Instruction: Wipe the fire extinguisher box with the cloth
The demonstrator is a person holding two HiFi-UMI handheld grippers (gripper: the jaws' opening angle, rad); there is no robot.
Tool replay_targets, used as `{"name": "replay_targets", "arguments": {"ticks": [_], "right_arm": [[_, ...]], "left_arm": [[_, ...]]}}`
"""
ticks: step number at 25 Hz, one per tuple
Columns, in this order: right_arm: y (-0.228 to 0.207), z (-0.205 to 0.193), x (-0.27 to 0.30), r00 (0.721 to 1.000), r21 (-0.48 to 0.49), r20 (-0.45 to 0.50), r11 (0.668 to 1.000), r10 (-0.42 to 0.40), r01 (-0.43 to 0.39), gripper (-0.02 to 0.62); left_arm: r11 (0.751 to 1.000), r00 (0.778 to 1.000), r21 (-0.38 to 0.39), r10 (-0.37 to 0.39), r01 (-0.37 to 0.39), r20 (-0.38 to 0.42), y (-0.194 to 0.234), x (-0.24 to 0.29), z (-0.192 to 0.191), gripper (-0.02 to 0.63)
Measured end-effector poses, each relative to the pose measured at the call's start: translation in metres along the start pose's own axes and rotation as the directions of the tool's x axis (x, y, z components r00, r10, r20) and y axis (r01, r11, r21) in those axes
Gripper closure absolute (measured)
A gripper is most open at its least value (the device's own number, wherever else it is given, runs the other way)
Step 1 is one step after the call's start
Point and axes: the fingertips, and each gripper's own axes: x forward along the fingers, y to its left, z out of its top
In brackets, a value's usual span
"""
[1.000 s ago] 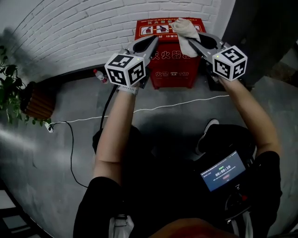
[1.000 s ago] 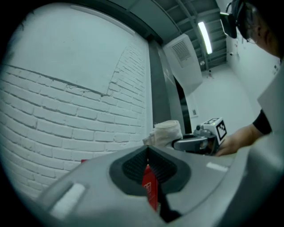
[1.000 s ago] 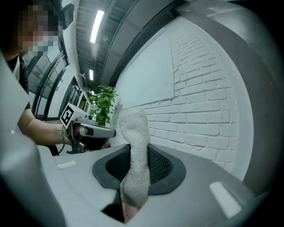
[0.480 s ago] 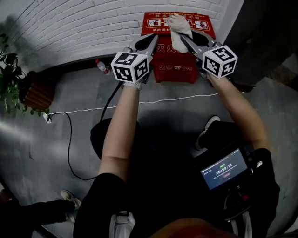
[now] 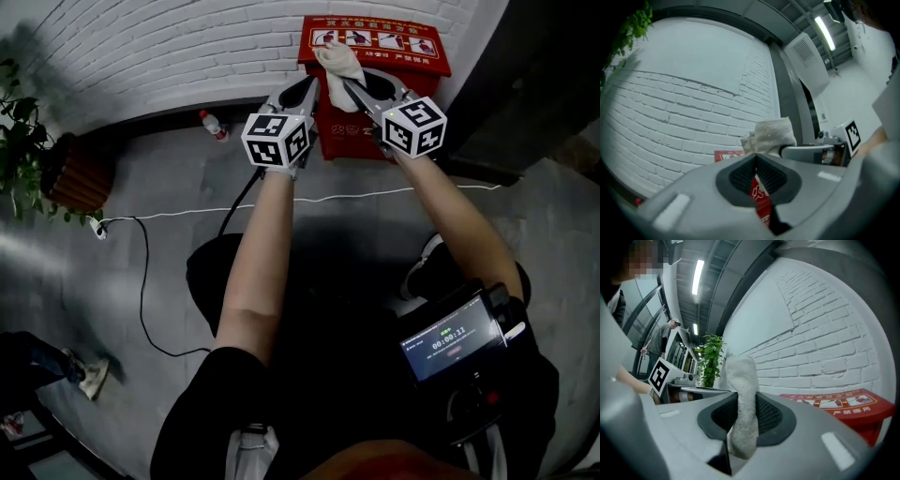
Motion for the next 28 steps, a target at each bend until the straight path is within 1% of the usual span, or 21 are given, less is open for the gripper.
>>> {"name": "replay_targets", "arguments": {"ticks": [5, 9, 13, 16, 21, 28], "right_arm": [[-0.001, -0.044, 0.022, 1.0, 0.041, -0.02, 0.999, -0.004, 0.005, 0.502], [0.002, -0.08, 0.039, 0.998, 0.077, -0.059, 0.997, 0.007, -0.002, 0.502], [0.002, -0.102, 0.057, 0.997, 0.108, -0.076, 0.994, 0.018, -0.01, 0.503], [0.002, -0.114, 0.068, 0.996, 0.125, -0.087, 0.992, 0.025, -0.014, 0.502], [-0.003, -0.125, 0.084, 0.995, 0.142, -0.097, 0.99, 0.029, -0.015, 0.502], [-0.018, -0.137, 0.095, 0.993, 0.173, -0.115, 0.985, -0.001, 0.021, 0.502]], "left_arm": [[0.999, 0.999, 0.038, 0.033, -0.031, -0.041, 0.017, 0.003, -0.038, 0.603], [0.998, 0.996, 0.01, 0.066, -0.066, -0.064, 0.035, 0.0, -0.066, 0.603], [0.996, 0.993, -0.011, 0.09, -0.091, -0.076, 0.052, 0.004, -0.078, 0.603], [0.994, 0.992, -0.029, 0.099, -0.101, -0.079, 0.061, 0.01, -0.082, 0.603], [0.994, 0.991, -0.031, 0.102, -0.105, -0.092, 0.072, 0.017, -0.089, 0.603], [0.994, 0.989, -0.035, 0.097, -0.101, -0.115, 0.078, 0.029, -0.099, 0.603]]}}
